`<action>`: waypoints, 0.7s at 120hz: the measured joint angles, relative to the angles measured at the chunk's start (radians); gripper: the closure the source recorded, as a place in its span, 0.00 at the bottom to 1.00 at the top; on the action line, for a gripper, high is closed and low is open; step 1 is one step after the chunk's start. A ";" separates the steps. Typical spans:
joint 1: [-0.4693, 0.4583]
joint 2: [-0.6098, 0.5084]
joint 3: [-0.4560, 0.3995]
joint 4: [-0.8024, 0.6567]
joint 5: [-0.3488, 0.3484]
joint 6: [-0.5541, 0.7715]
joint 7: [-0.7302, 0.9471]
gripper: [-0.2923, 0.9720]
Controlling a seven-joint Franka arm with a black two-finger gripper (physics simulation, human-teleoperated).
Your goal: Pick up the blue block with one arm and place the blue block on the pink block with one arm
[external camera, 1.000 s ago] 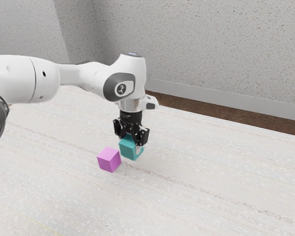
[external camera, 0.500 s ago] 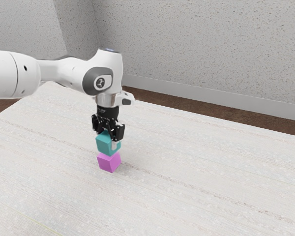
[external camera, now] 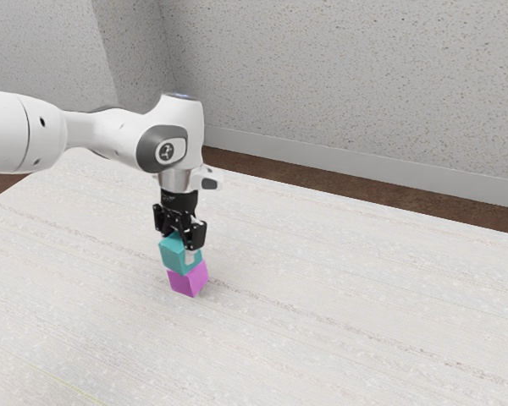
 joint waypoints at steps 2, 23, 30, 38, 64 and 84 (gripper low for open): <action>0.000 0.000 0.000 0.000 0.000 0.001 0.000 0.49; 0.010 0.000 0.001 -0.003 -0.002 0.004 -0.023 0.49; 0.016 0.000 0.001 -0.004 -0.002 0.004 -0.033 0.49; 0.019 0.002 0.002 -0.004 -0.003 0.004 -0.043 0.49; 0.020 -0.001 -0.001 -0.013 -0.006 0.004 -0.075 0.49; 0.020 -0.005 -0.003 -0.012 -0.007 0.003 -0.092 0.49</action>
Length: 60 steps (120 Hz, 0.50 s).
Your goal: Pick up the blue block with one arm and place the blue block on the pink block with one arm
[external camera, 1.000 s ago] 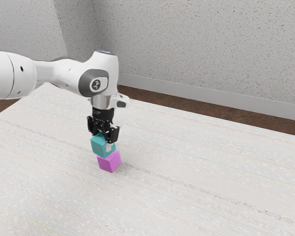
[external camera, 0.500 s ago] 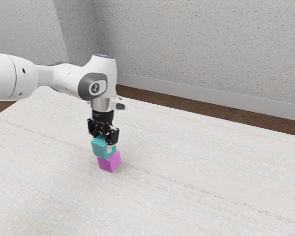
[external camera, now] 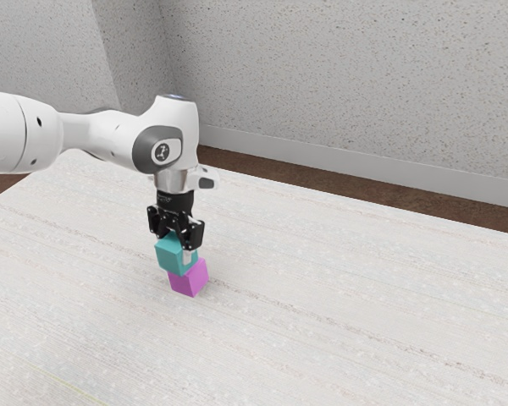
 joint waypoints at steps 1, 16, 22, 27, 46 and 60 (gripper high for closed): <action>0.000 0.000 0.000 0.000 0.000 0.000 -0.001 0.49; 0.000 -0.003 -0.010 -0.002 -0.006 -0.002 -0.012 0.49; 0.000 -0.005 -0.010 -0.009 -0.011 -0.003 -0.017 0.49; 0.001 -0.011 -0.011 -0.019 -0.015 -0.003 -0.021 0.49; 0.002 -0.017 -0.011 -0.029 -0.030 -0.001 -0.034 0.49; 0.002 -0.017 -0.011 -0.025 -0.036 0.002 -0.041 0.49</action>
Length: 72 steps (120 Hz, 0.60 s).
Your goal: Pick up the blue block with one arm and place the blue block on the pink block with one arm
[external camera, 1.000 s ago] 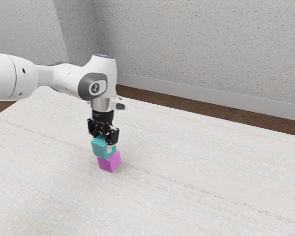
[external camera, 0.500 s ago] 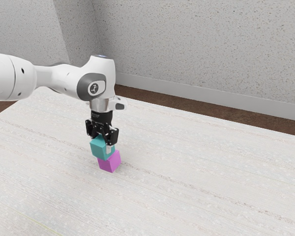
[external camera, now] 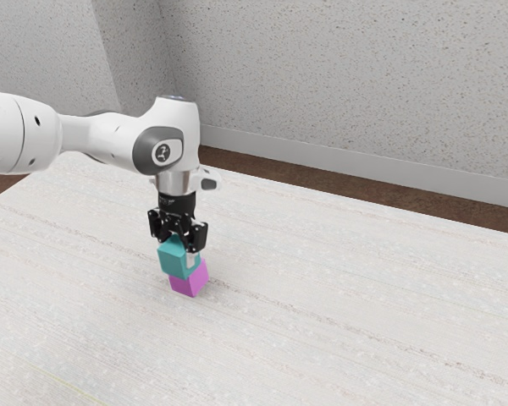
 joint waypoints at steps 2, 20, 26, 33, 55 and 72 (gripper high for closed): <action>0.000 0.000 0.000 0.000 -0.001 0.000 -0.001 0.49; 0.000 0.003 0.003 0.003 -0.006 0.002 -0.008 0.49; 0.000 0.005 0.003 0.009 -0.010 0.003 -0.010 0.49; 0.003 0.007 0.004 0.016 -0.014 0.003 -0.013 0.49; 0.017 0.012 0.005 0.021 -0.018 0.004 -0.018 0.49; 0.020 0.018 0.005 0.030 -0.018 0.004 -0.019 0.49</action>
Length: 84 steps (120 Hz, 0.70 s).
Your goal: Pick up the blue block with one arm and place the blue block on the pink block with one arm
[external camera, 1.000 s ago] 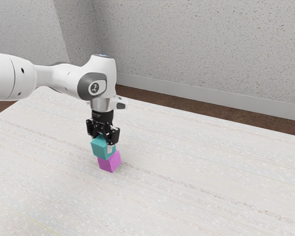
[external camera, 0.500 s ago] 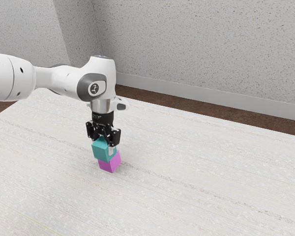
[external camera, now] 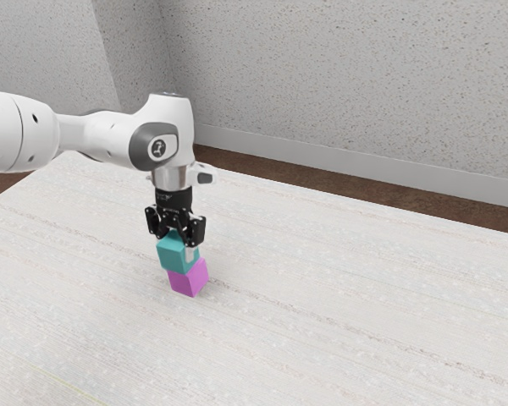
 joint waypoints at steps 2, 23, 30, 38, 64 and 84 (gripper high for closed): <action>0.000 0.002 0.000 0.003 0.000 0.000 0.000 0.49; 0.000 0.016 0.000 0.019 0.002 0.000 0.000 0.49; 0.000 0.019 0.000 0.022 0.003 0.000 0.001 0.49; 0.000 0.025 0.000 0.030 0.005 0.000 0.001 0.49; 0.013 0.030 0.000 0.036 0.007 -0.001 0.004 0.49; 0.014 0.038 0.000 0.043 0.009 -0.003 0.006 0.49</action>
